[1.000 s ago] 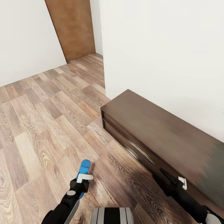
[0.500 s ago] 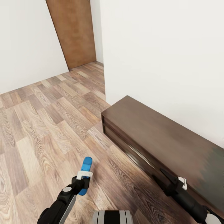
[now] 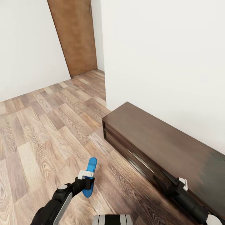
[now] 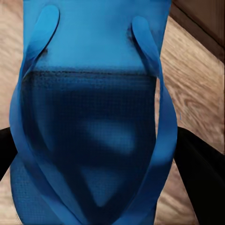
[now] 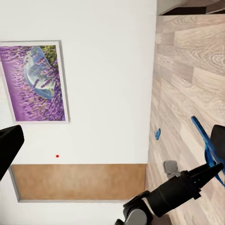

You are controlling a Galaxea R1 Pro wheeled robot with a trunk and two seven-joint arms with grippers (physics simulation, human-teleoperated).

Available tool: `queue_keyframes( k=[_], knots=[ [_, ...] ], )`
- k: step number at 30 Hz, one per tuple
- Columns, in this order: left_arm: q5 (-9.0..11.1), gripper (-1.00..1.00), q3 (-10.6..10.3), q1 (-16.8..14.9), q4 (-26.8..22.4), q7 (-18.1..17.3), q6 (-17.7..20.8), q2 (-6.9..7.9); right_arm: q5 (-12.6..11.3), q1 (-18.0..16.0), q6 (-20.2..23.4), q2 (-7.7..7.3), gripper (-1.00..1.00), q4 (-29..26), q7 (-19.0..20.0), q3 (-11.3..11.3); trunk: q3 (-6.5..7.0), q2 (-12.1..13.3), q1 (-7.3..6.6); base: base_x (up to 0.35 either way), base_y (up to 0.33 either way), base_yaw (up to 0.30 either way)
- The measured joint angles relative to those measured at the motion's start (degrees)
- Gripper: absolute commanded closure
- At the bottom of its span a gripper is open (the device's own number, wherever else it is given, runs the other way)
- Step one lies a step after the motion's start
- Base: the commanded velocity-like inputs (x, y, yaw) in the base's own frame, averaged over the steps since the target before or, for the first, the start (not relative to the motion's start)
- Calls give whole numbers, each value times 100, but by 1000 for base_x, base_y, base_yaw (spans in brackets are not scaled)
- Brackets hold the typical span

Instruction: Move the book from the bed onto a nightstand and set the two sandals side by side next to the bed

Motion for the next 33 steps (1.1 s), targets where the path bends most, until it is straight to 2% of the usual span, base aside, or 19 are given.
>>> queue_keyframes(
  k=[3, 8, 14, 15, 16, 33],
  knots=[
    [35, 100, 26, 0, -160, -377, 199, 130, -1, 0, 0, 0, -100, 0, 0, 0, 66, 4, -8, 0, 0, 0],
    [39, 100, 525, -1, -226, -793, 288, 179, -3, 0, 0, 0, -100, 0, 0, 0, 177, 11, -21, 0, 0, 0],
    [45, 100, 618, 2, -231, -1198, 297, 188, -1, 0, 0, 0, -100, 0, 1, 0, 310, 19, -36, 0, 0, 0],
    [57, 100, 1150, 0, -229, -2675, 425, 333, -2, 0, -1, 0, -100, 0, 1, 0, 333, 20, -39, 0, 0, 0],
    [51, 100, 1192, 1, -228, -2858, 436, 346, -2, 0, -1, 0, -100, 0, 0, 0, 354, 21, -41, 0, 0, 0],
    [37, 100, 1202, 3, -221, -2877, 437, 336, -2, 0, 0, 0, -100, 0, 1, 0, 731, 44, -85, 0, 0, 0]
  ],
)
